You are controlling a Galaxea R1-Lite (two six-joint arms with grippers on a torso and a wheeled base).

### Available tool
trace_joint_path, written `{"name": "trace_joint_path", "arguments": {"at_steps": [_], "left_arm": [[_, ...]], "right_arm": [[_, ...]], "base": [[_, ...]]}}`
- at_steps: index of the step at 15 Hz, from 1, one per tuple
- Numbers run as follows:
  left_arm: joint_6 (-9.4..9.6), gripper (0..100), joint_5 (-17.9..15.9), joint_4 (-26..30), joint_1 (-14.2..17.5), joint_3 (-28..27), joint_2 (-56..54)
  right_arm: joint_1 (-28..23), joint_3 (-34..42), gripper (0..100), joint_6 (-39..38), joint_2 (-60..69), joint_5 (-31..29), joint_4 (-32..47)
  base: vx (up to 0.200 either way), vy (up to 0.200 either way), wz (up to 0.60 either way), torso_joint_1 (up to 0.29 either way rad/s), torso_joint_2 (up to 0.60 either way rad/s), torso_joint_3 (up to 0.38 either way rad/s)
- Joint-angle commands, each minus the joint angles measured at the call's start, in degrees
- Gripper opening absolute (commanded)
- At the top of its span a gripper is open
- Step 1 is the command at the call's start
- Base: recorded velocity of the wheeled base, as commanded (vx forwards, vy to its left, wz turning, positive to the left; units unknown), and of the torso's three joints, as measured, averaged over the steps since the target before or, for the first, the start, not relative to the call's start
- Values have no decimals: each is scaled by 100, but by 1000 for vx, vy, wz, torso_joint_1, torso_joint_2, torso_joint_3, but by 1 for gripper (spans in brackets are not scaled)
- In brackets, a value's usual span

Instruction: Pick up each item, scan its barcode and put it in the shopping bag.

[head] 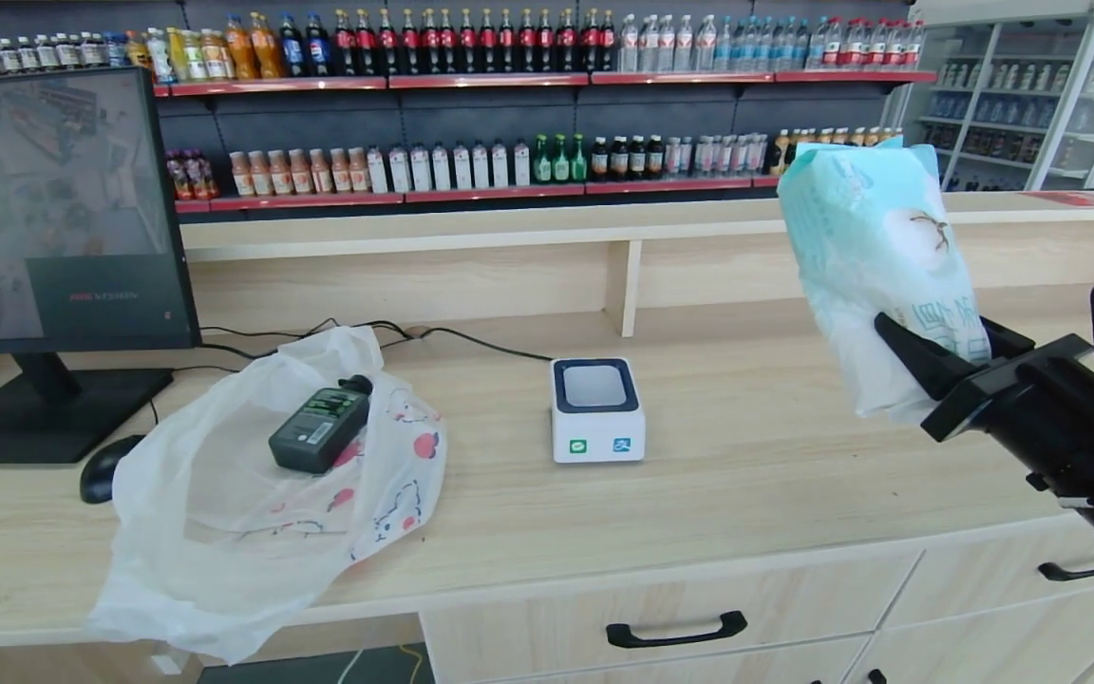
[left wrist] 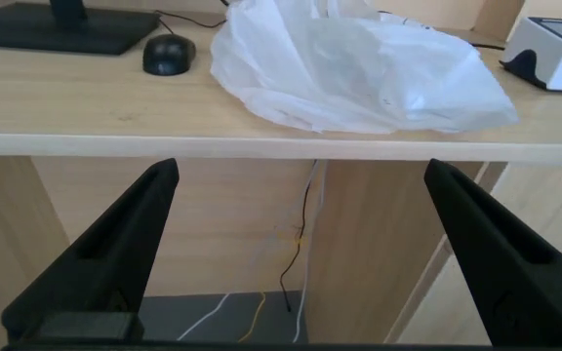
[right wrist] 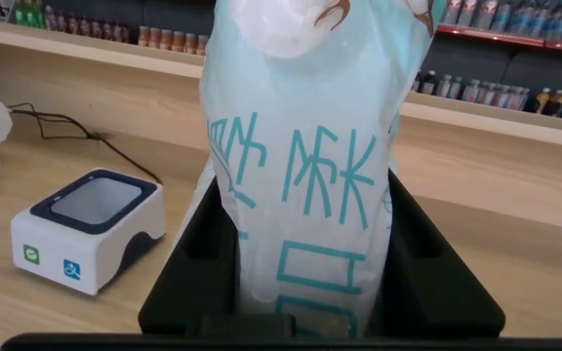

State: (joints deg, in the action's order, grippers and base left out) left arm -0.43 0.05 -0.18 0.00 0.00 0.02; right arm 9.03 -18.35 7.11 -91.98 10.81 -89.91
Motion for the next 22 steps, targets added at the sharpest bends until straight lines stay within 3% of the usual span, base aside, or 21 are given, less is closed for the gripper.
{"name": "trace_joint_path", "arguments": {"at_steps": [1, 7, 12, 22], "left_arm": [[-1, 100, 4, 1, 0, 0, -2], [-1, 100, 4, -8, 0, 0, -2], [-1, 100, 4, -26, 0, 0, -2], [8, 100, 4, -26, 0, 0, -2]], "right_arm": [[2, 24, 0, 1, -13, 9, -9], [-7, 226, 0, 1, 13, 9, -9], [2, 165, 0, 1, 40, 9, -9], [1329, -688, 0, 19, -795, 17, -9]], "base": [[0, 200, 0, 2, 2, 7], [0, 200, 0, 4, 2, 2], [0, 0, 0, 0, 0, 0], [0, 0, 0, 0, 0, 0]]}}
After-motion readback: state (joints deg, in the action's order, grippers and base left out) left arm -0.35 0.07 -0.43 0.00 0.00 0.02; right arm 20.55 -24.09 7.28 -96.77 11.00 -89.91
